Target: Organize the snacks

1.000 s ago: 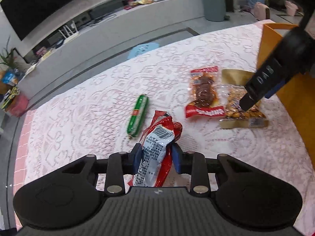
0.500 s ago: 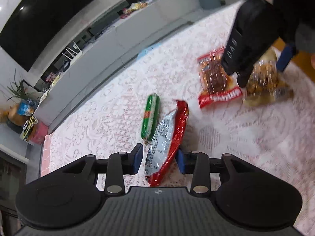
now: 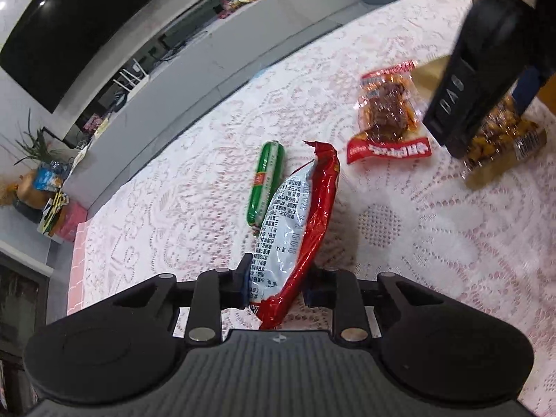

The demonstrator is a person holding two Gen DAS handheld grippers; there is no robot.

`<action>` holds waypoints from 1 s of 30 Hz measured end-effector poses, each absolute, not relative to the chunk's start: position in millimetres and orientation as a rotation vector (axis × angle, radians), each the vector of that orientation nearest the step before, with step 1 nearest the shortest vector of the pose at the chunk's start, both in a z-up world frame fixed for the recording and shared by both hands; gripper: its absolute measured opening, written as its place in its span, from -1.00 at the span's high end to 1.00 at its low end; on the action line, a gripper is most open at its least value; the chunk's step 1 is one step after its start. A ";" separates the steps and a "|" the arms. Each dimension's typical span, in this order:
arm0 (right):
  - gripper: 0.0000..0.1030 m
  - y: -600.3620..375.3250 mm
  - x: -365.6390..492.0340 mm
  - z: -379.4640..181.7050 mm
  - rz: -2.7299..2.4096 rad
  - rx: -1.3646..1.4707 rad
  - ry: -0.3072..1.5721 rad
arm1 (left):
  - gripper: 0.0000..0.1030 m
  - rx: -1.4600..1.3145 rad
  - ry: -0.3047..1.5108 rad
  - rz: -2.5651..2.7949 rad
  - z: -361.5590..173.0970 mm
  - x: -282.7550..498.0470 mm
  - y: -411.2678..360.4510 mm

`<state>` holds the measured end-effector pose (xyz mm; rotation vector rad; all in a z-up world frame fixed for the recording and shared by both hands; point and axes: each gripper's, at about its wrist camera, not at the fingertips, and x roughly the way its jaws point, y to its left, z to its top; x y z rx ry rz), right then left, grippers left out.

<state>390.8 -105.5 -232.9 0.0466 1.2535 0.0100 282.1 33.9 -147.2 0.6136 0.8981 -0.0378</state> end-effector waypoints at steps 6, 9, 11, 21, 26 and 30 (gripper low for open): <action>-0.44 -111.7 378.3 -219.2 0.029 0.044 1.237 | 0.43 0.531 0.880 -0.034 -125.9 278.6 38.6; -0.44 -113.6 371.9 -209.7 0.052 0.040 1.228 | 0.43 0.472 0.882 -0.027 -113.8 275.6 41.6; -0.44 -115.2 365.2 -202.0 0.071 0.034 1.220 | 0.43 0.441 0.877 -0.031 -105.0 271.5 41.8; -0.43 -110.2 328.6 -168.6 0.222 -0.027 1.209 | 0.43 0.332 0.868 -0.075 -69.0 245.3 36.0; -0.43 -107.7 303.1 -149.9 0.319 -0.090 1.196 | 0.43 0.236 0.889 -0.112 -50.1 233.3 37.7; -0.43 -110.8 280.8 -132.7 0.381 -0.147 1.172 | 0.43 0.189 0.897 -0.142 -36.5 223.7 32.8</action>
